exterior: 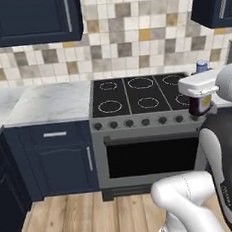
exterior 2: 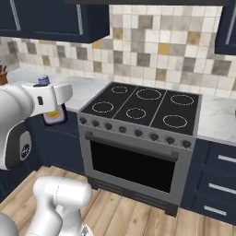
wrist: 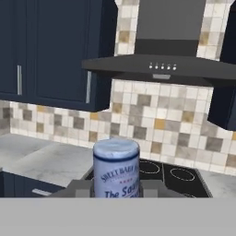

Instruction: Take 2 condiments from the cabinet and move them on the counter near the stove.Make sure the condiments are lined up with each other, next to each other.

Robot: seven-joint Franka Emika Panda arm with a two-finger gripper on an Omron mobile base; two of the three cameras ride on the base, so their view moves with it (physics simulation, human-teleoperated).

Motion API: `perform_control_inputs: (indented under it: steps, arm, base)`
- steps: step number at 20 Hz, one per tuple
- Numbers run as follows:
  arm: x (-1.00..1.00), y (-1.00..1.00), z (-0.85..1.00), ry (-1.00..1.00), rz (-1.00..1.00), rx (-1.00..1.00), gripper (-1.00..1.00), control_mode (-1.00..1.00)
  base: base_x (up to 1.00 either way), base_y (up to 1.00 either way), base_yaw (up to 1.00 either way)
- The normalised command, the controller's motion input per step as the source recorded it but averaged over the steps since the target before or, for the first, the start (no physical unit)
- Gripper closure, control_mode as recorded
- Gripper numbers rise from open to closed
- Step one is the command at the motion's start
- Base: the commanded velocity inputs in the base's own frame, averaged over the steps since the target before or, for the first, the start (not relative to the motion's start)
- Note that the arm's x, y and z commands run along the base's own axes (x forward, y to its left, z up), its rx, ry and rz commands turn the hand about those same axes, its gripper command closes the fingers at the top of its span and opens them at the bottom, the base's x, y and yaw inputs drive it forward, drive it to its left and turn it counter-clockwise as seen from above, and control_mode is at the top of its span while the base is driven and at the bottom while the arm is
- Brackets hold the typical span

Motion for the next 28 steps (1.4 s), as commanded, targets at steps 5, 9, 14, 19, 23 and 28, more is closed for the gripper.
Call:
perform_control_inputs:
  steps: [5, 9, 14, 19, 23, 28]
  arm:
    - [0.0, 0.0, 0.0, 0.0, 0.0, 0.0, 1.0, 1.0]
    - [0.0, 0.0, 0.0, 0.0, 0.0, 0.0, 1.0, 1.0]
    - [0.0, 0.0, 0.0, 0.0, 0.0, 0.0, 1.0, 1.0]
    - [0.0, 0.0, 0.0, 0.0, 0.0, 0.0, 1.0, 1.0]
    - [0.0, 0.0, 0.0, 0.0, 0.0, 0.0, 1.0, 1.0]
    - [0.0, 0.0, 0.0, 0.0, 0.0, 0.0, 1.0, 1.0]
  base:
    - [0.18, -0.39, -0.1]
    - [0.42, -0.38, -0.1]
    - [0.63, -0.39, -0.08]
    - [0.58, -0.45, -0.08]
    - [0.45, -0.51, -0.1]
    - [0.46, -0.55, -0.11]
